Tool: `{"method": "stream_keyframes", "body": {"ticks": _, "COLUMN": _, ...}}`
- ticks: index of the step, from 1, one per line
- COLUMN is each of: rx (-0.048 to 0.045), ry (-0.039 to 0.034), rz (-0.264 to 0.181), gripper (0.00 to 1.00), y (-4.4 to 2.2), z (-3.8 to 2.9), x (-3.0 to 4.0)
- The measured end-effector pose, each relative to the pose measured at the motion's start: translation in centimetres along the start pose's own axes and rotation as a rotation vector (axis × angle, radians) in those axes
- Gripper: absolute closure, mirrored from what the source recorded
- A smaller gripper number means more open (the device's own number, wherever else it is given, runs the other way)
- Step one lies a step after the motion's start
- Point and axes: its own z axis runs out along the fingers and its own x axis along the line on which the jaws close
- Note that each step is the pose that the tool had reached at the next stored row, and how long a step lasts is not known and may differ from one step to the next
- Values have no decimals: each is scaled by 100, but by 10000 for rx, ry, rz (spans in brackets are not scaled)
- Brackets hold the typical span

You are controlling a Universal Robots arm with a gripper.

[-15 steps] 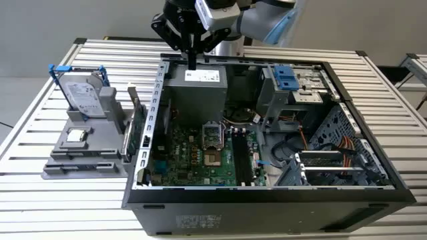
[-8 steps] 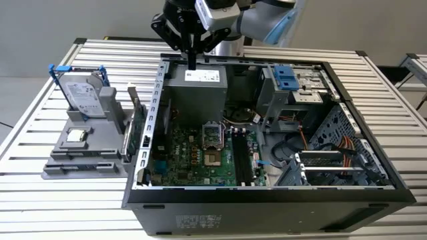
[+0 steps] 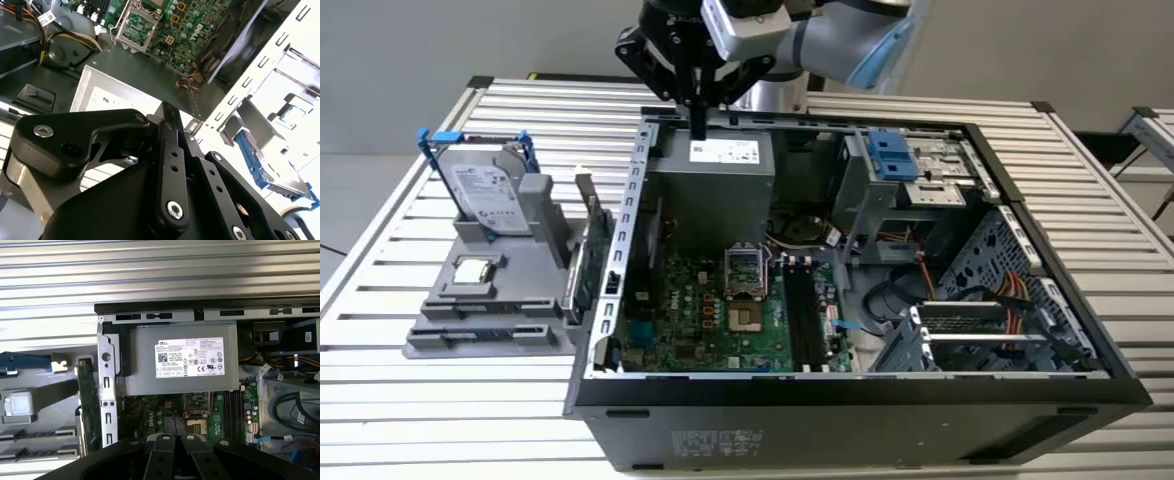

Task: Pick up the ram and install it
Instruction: 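Reach for the ram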

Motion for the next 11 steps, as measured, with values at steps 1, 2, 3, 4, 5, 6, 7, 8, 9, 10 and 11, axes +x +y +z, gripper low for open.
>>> {"method": "stream_keyframes", "body": {"ticks": 1, "rx": 0, "ry": 0, "rz": 0, "gripper": 100, "y": -1, "z": 0, "x": 18}}
{"method": "stream_keyframes", "body": {"ticks": 2, "rx": -2, "ry": -1, "rz": 0, "gripper": 100, "y": -3, "z": 0, "x": 35}}
{"method": "stream_keyframes", "body": {"ticks": 3, "rx": -1, "ry": -1, "rz": -1, "gripper": 100, "y": -4, "z": -1, "x": 51}}
{"method": "stream_keyframes", "body": {"ticks": 4, "rx": -1, "ry": -1, "rz": -1, "gripper": 100, "y": -5, "z": -1, "x": 63}}
{"method": "stream_keyframes", "body": {"ticks": 5, "rx": -1, "ry": 0, "rz": -2, "gripper": 100, "y": -6, "z": -1, "x": 78}}
{"method": "stream_keyframes", "body": {"ticks": 6, "rx": -1, "ry": -1, "rz": -1, "gripper": 100, "y": -7, "z": -1, "x": 92}}
{"method": "stream_keyframes", "body": {"ticks": 7, "rx": -2, "ry": -1, "rz": -2, "gripper": 100, "y": -8, "z": -1, "x": 106}}
{"method": "stream_keyframes", "body": {"ticks": 8, "rx": -2, "ry": -1, "rz": -2, "gripper": 100, "y": -9, "z": -2, "x": 120}}
{"method": "stream_keyframes", "body": {"ticks": 9, "rx": -1, "ry": -1, "rz": -2, "gripper": 100, "y": -10, "z": -3, "x": 134}}
{"method": "stream_keyframes", "body": {"ticks": 10, "rx": -1, "ry": -1, "rz": -3, "gripper": 100, "y": -11, "z": -3, "x": 148}}
{"method": "stream_keyframes", "body": {"ticks": 11, "rx": -1, "ry": -1, "rz": -2, "gripper": 100, "y": -12, "z": -3, "x": 162}}
